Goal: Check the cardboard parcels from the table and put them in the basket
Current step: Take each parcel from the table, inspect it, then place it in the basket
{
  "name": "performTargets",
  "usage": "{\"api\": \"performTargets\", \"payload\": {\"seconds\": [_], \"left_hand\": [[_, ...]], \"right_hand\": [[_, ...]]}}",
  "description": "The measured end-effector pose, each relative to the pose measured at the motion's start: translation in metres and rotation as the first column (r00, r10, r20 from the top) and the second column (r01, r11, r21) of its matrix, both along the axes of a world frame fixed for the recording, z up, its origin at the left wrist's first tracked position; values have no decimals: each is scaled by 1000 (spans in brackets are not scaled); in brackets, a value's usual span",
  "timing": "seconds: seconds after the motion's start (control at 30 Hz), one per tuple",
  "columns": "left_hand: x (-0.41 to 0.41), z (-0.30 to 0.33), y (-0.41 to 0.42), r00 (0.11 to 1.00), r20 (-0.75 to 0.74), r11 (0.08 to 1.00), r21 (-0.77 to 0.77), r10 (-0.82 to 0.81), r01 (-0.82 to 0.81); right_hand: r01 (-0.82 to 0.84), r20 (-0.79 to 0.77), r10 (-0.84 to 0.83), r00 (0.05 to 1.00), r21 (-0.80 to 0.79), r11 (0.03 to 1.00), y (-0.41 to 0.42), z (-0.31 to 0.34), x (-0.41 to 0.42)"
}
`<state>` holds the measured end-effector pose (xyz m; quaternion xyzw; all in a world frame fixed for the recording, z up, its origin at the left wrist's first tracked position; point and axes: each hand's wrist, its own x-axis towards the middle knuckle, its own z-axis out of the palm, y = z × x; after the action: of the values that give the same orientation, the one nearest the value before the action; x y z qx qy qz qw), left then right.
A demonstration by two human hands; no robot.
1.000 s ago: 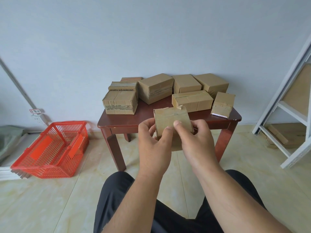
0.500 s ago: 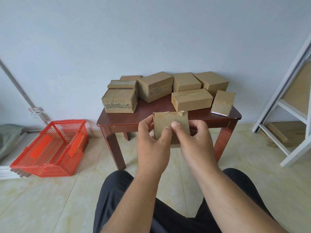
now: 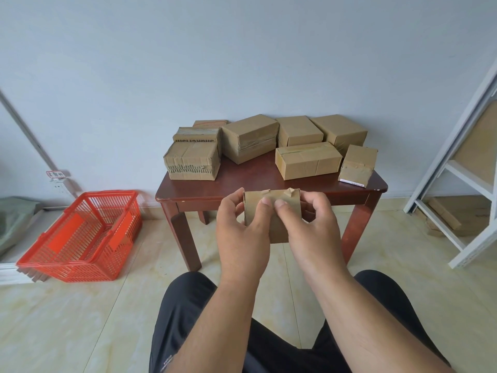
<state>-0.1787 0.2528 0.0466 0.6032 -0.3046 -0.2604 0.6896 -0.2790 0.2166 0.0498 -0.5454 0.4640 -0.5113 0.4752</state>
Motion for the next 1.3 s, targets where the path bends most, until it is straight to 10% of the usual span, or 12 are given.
{"api": "performTargets", "payload": {"seconds": [0.6, 0.77, 0.9, 1.1, 1.2, 1.3], "left_hand": [[1, 0, 4, 970, 242, 1000, -9, 15, -13], [15, -5, 5, 687, 725, 999, 33, -46, 31], [22, -2, 8, 517, 843, 985, 79, -148, 153], [16, 2, 8, 909, 403, 991, -26, -106, 128], [17, 4, 8, 955, 73, 957, 58, -286, 283], [14, 5, 10, 941, 50, 942, 20, -336, 336]], "right_hand": [[-17, -52, 27, 998, 184, 983, 2, 2, 1], [-184, -16, 198, 980, 296, 937, -4, 0, -3], [-361, 90, 352, 932, 342, 868, 2, 8, -6], [-280, 253, 198, 947, 353, 893, 0, 9, -3], [-249, 199, 196, 960, 291, 924, 1, 13, -3], [-278, 112, 260, 959, 210, 937, 2, 14, -3]]}}
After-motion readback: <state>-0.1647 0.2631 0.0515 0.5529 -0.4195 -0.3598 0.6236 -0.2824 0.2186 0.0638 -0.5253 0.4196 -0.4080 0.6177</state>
